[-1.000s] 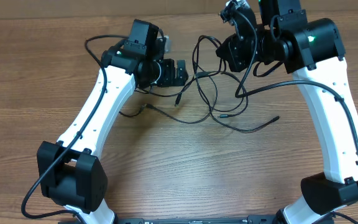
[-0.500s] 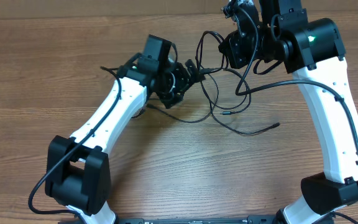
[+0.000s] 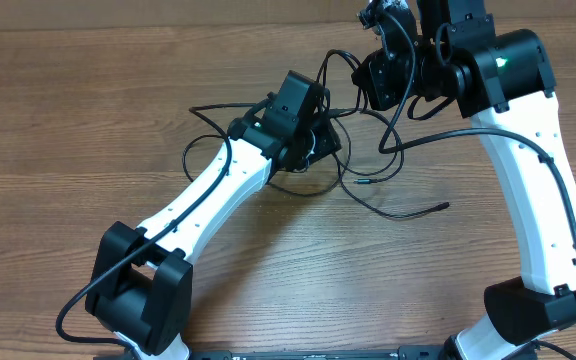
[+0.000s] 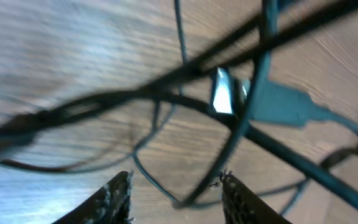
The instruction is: Untangle cables
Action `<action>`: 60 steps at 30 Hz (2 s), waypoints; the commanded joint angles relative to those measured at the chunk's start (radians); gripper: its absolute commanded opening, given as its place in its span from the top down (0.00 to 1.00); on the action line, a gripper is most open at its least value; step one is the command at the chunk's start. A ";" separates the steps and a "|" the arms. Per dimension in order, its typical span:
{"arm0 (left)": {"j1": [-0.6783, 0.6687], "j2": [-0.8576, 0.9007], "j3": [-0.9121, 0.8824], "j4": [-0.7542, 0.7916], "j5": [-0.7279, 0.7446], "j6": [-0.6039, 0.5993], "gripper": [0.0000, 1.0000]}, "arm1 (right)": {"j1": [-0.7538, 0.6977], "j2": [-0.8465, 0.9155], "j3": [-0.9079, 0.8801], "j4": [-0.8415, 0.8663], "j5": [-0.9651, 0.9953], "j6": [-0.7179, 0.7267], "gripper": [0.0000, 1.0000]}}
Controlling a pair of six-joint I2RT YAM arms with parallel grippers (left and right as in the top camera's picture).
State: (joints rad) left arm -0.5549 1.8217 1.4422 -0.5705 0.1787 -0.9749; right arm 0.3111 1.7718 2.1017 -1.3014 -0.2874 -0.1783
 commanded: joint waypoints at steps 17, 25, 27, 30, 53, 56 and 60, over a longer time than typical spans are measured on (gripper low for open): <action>0.048 -0.026 0.026 0.121 -0.016 0.399 0.96 | 0.002 -0.019 0.027 -0.013 0.111 0.046 0.96; 0.203 -0.390 0.028 -0.166 -0.307 0.483 0.95 | -0.081 -0.019 0.027 -0.002 0.411 0.302 0.96; 0.231 -0.440 0.028 -0.190 -0.346 0.493 0.93 | -0.119 -0.019 0.027 -0.002 0.411 0.306 0.96; 0.279 -0.495 0.028 -0.213 -0.382 0.535 0.90 | -0.195 -0.019 0.027 -0.004 0.411 0.306 0.96; 0.439 -0.516 0.028 -0.290 -0.676 0.594 0.87 | -0.657 -0.019 0.027 -0.071 0.423 0.304 0.96; 0.438 -0.516 0.028 -0.287 -0.608 0.595 0.87 | -0.657 -0.019 0.026 -0.069 0.337 0.264 0.96; 0.438 -0.515 0.028 -0.270 -0.400 0.657 0.88 | -0.645 -0.019 0.026 -0.072 0.228 0.248 0.96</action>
State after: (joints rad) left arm -0.1196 1.3220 1.4536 -0.8577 -0.3920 -0.3908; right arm -0.3458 1.7718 2.1017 -1.3773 0.0525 0.0895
